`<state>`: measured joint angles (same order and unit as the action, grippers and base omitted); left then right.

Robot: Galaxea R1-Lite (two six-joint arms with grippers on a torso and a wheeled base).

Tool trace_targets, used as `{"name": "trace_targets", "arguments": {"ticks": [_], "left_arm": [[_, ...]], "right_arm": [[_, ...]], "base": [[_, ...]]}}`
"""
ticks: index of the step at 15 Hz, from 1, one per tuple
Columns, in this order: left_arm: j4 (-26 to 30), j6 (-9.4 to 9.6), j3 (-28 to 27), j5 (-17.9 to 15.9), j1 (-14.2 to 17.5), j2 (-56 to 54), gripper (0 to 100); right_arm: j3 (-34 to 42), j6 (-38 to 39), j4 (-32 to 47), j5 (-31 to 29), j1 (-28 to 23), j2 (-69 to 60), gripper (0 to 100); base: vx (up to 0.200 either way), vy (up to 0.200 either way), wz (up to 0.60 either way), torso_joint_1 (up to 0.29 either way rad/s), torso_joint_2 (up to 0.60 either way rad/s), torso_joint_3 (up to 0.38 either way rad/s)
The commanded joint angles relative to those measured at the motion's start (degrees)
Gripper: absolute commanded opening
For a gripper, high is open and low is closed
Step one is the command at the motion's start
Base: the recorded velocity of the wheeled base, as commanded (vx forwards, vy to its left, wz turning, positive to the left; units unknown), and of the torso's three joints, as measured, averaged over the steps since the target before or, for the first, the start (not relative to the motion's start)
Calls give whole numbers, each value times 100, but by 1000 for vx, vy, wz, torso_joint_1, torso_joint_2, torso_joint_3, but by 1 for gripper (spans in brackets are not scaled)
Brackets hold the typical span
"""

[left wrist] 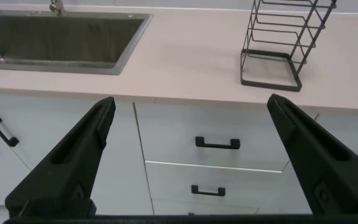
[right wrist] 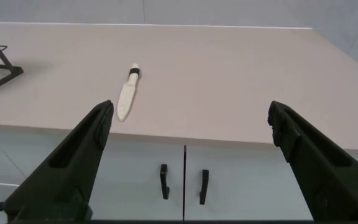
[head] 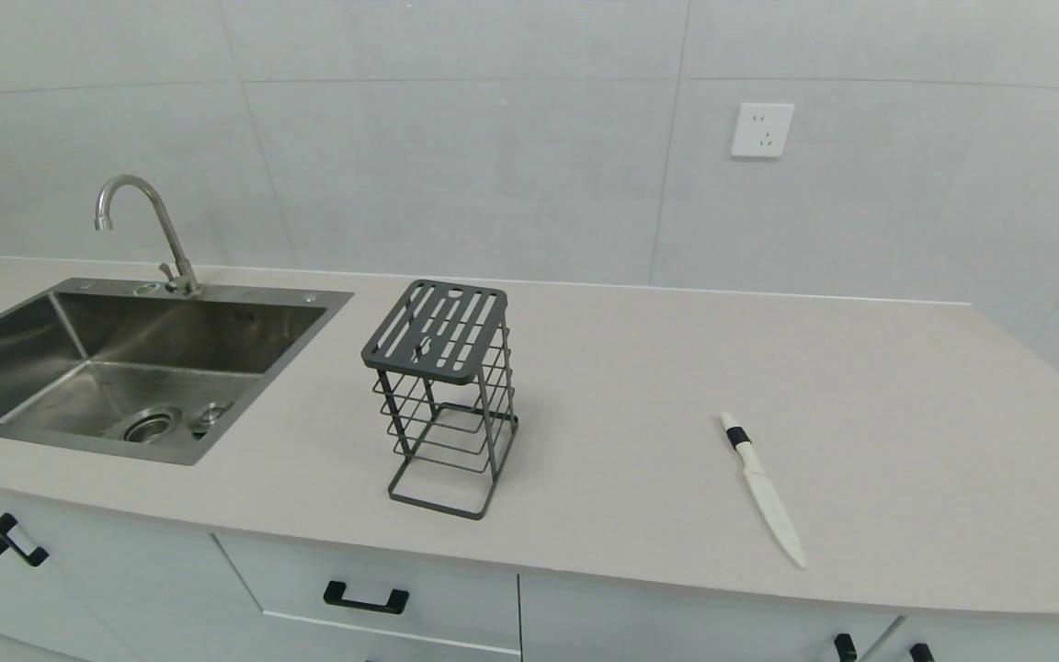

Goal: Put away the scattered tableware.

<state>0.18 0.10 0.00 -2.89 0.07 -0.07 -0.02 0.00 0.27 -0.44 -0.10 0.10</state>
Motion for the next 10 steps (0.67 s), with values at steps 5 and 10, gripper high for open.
{"name": "trace_targets", "arguments": {"ticks": [5,10], "left_arm": [[-1,-1,0,-1,1,7,100],[-1,-1,0,-1,1,7,100]], "right_arm": [[2,0,0,9,1,-1,100],[2,-9,0,9,1,-1,100]], "base": [[0,0,-360,12,-20,-7],[0,0,0,0,0,0]]}}
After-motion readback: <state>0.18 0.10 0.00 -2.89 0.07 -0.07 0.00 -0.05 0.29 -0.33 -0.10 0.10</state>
